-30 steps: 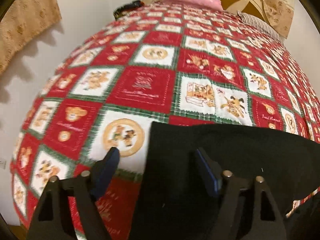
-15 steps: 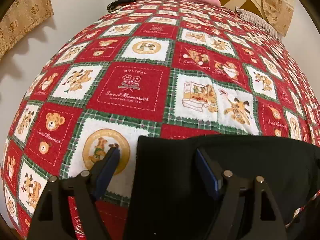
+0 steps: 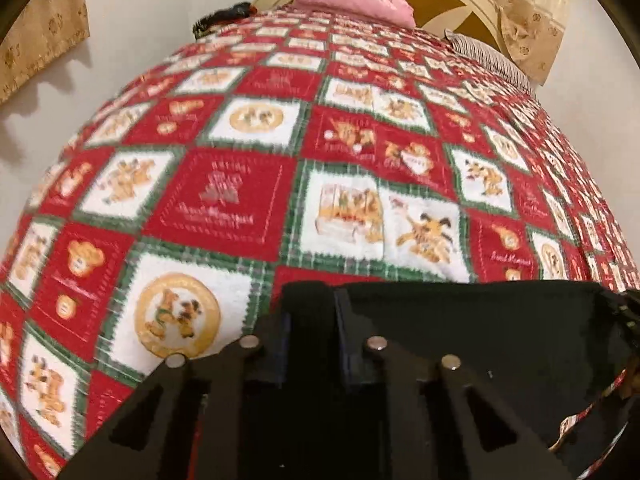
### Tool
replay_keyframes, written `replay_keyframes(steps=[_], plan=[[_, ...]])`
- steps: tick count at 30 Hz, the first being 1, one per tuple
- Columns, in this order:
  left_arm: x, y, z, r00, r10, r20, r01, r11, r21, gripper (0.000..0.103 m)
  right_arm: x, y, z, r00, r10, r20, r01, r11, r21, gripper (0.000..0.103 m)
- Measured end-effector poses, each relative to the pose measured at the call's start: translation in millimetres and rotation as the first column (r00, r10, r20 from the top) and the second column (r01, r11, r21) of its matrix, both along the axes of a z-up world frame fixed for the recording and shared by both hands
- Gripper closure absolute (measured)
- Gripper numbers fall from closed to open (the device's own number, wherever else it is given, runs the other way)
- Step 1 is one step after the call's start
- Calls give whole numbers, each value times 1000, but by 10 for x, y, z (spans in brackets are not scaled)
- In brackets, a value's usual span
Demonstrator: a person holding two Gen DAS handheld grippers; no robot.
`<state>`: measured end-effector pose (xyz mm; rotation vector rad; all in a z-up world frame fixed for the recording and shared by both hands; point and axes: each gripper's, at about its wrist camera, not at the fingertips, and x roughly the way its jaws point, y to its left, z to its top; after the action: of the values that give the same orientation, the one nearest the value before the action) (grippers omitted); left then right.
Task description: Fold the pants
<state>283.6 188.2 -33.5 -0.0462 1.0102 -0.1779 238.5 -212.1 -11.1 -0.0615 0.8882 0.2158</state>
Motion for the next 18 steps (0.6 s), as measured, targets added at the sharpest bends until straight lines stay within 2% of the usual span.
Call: replay_keyframes(steps=[4, 7, 10, 12, 15, 17, 18], plan=[[-162, 84, 374, 995, 13, 98, -9, 999, -48, 83, -238, 25, 453, 994, -12, 113, 8, 999, 32, 97], [-444, 199, 695, 980, 28, 198, -13, 997, -77, 83, -632, 121, 767, 979, 21, 204, -36, 997, 67, 97], [-784, 328, 896, 959, 34, 281, -4, 994, -108, 84, -1091, 251, 925, 963, 61, 263, -89, 992, 95, 97], [-1059, 411, 970, 943, 37, 331, 1, 994, -113, 84, -1406, 365, 930, 955, 96, 281, -129, 987, 99, 97], [-1497, 539, 941, 924, 49, 379, -7, 994, -111, 84, -1888, 605, 774, 944, 169, 285, -188, 981, 44, 97], [-1719, 605, 809, 925, 65, 376, -24, 993, -112, 84, -2144, 703, 573, 946, 194, 259, -213, 976, 46, 97], [-1809, 625, 695, 933, 70, 354, -34, 994, -107, 84, -2226, 737, 467, 951, 198, 238, -218, 974, 59, 97]])
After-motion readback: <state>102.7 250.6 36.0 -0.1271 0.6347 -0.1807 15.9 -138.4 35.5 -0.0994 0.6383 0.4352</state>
